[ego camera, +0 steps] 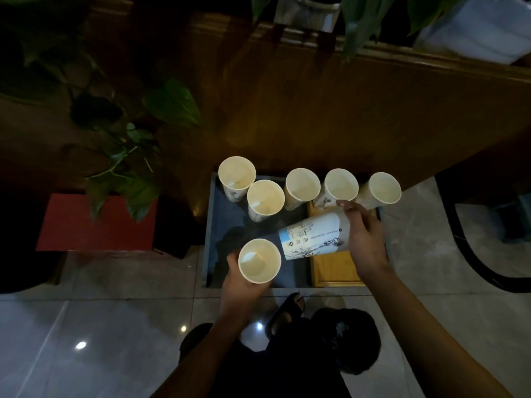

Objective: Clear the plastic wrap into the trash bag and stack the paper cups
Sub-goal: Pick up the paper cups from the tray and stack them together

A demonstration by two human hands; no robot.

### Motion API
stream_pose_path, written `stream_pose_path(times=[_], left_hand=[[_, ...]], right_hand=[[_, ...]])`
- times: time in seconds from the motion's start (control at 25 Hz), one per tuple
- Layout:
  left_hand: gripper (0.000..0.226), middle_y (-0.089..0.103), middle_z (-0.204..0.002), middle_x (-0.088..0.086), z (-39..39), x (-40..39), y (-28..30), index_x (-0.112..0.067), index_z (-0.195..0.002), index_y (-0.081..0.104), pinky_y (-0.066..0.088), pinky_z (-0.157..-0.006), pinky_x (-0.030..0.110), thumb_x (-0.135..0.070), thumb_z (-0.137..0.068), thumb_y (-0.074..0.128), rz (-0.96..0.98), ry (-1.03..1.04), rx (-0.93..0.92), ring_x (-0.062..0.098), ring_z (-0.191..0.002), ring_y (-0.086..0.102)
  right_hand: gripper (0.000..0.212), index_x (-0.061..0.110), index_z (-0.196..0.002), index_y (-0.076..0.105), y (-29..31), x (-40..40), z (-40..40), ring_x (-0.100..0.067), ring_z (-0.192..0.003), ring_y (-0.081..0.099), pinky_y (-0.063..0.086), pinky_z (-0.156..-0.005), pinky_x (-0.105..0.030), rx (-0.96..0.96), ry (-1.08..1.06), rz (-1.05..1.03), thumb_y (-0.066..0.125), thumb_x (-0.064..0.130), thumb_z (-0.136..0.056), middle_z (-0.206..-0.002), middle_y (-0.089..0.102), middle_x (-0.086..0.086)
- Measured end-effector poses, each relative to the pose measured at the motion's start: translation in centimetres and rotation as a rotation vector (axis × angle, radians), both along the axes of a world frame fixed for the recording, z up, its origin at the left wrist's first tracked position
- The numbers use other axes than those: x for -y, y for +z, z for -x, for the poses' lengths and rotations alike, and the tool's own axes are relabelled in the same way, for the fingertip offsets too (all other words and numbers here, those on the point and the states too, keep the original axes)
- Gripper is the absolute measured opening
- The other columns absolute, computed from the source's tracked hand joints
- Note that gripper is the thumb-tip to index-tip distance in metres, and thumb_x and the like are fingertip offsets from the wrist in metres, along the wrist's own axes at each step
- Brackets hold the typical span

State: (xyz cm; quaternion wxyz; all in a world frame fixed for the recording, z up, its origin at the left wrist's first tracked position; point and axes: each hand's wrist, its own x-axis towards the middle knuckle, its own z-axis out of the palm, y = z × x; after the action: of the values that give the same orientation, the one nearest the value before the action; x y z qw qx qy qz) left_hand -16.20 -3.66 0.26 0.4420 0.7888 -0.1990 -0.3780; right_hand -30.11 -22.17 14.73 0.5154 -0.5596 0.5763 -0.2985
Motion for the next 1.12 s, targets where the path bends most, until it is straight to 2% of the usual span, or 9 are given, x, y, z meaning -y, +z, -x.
stream_pose_path(times=[0.12,0.28,0.36,0.44,0.52,0.64,0.8,0.96,1.12], left_hand=[[0.070,0.059,-0.091,-0.022,0.1,0.1,0.8,-0.053,-0.100,0.034,0.042,-0.059,0.014,-0.059,-0.050,0.083,-0.012,-0.082,0.076,-0.002,-0.079,0.058],[0.078,0.049,-0.108,-0.018,0.5,0.2,1.5,-0.044,-0.120,0.041,0.048,-0.075,0.023,-0.052,-0.054,0.083,0.066,-0.197,0.238,0.000,-0.096,0.055],[0.087,0.044,-0.108,-0.018,0.9,0.2,1.8,-0.041,-0.128,0.041,0.050,-0.077,0.024,-0.057,-0.053,0.082,0.082,-0.206,0.310,0.004,-0.096,0.055],[0.091,0.043,-0.108,-0.018,1.2,0.0,1.9,-0.042,-0.130,0.038,0.053,-0.078,0.026,-0.062,-0.052,0.081,0.073,-0.219,0.323,0.006,-0.096,0.057],[0.093,0.042,-0.108,-0.019,1.3,-0.2,1.9,-0.044,-0.130,0.036,0.054,-0.077,0.027,-0.068,-0.052,0.080,0.045,-0.236,0.318,0.002,-0.097,0.055],[0.092,0.039,-0.107,-0.025,1.3,-0.3,1.9,-0.048,-0.130,0.036,0.048,-0.072,0.019,-0.069,-0.051,0.079,0.031,-0.259,0.312,-0.009,-0.093,0.048],[0.091,0.036,-0.108,-0.034,1.2,-0.1,2.4,-0.052,-0.127,0.033,0.037,-0.064,0.009,-0.070,-0.050,0.078,0.011,-0.305,0.282,-0.017,-0.086,0.046],[0.090,0.036,-0.105,-0.031,1.2,0.4,2.6,-0.049,-0.126,0.035,0.044,-0.071,0.020,-0.068,-0.049,0.079,0.019,-0.290,0.269,-0.008,-0.089,0.048],[0.081,0.046,-0.107,-0.025,0.8,1.0,2.5,-0.046,-0.122,0.040,0.047,-0.072,0.024,-0.065,-0.053,0.079,0.067,-0.289,0.274,0.000,-0.094,0.054]], right_hand=[[0.021,0.025,-0.113,0.069,-0.4,-1.0,-0.1,0.019,-0.082,0.060,0.046,-0.057,-0.003,-0.002,0.051,0.024,0.051,0.020,-0.104,-0.098,0.068,0.025],[0.021,0.027,-0.117,0.067,-0.6,-2.1,-0.1,0.018,-0.096,0.058,0.048,-0.067,-0.005,-0.057,0.166,0.071,0.054,0.020,-0.103,-0.114,0.061,0.025],[0.022,0.028,-0.120,0.068,-1.0,-2.4,0.0,0.006,-0.106,0.060,0.053,-0.080,-0.016,-0.091,0.207,0.101,0.057,0.024,-0.101,-0.118,0.064,0.019],[0.026,0.027,-0.123,0.067,-1.1,-2.7,0.0,-0.005,-0.112,0.060,0.055,-0.090,-0.033,-0.111,0.221,0.113,0.059,0.030,-0.098,-0.123,0.064,0.011],[0.031,0.031,-0.120,0.069,-1.2,-3.0,-0.1,-0.006,-0.113,0.060,0.055,-0.094,-0.039,-0.116,0.236,0.126,0.059,0.038,-0.092,-0.124,0.064,0.009],[0.033,0.037,-0.113,0.069,-1.6,-3.7,-0.5,-0.006,-0.111,0.061,0.054,-0.095,-0.043,-0.119,0.244,0.132,0.058,0.048,-0.083,-0.119,0.064,0.008],[0.040,0.034,-0.116,0.069,-2.6,-4.8,-1.2,-0.002,-0.108,0.060,0.054,-0.094,-0.040,-0.174,0.299,0.169,0.055,0.050,-0.082,-0.116,0.063,0.008],[0.037,0.037,-0.117,0.068,-3.3,-5.4,-2.1,0.005,-0.107,0.058,0.050,-0.097,-0.030,-0.247,0.355,0.244,0.055,0.047,-0.083,-0.115,0.063,0.008],[0.041,0.031,-0.123,0.064,-3.8,-6.4,-3.0,-0.011,-0.111,0.055,0.049,-0.098,-0.033,-0.361,0.444,0.382,0.056,0.043,-0.084,-0.115,0.060,0.006]])
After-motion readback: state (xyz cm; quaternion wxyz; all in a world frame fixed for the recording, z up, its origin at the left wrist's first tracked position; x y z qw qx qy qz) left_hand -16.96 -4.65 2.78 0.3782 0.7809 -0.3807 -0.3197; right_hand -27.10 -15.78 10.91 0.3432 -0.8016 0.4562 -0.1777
